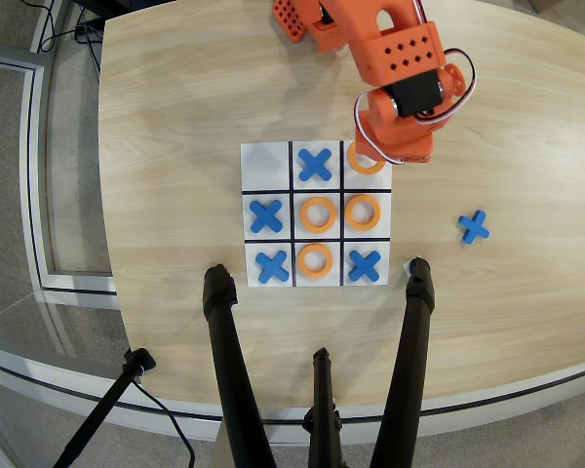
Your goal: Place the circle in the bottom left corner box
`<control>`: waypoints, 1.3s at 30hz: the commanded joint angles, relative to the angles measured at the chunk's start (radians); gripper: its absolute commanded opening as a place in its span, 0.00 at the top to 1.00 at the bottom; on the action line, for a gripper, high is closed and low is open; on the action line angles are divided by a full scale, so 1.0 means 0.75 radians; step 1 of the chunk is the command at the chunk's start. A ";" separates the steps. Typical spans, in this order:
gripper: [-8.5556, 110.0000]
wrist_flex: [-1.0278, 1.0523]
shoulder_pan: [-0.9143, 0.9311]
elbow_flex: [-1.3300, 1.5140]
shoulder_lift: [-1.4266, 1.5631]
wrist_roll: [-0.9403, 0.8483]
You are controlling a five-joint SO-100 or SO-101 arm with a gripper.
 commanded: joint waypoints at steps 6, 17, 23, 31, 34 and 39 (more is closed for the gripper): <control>0.93 -0.086 0.014 -0.061 -0.147 -0.006; 0.93 -0.147 0.010 -0.098 -0.270 0.004; 0.93 -0.145 0.008 -0.104 -0.286 0.000; 0.88 -0.135 0.012 -0.094 -0.268 -0.008; 0.83 -0.127 0.025 -0.104 -0.245 -0.016; 0.82 -0.039 0.051 -0.192 -0.176 -0.037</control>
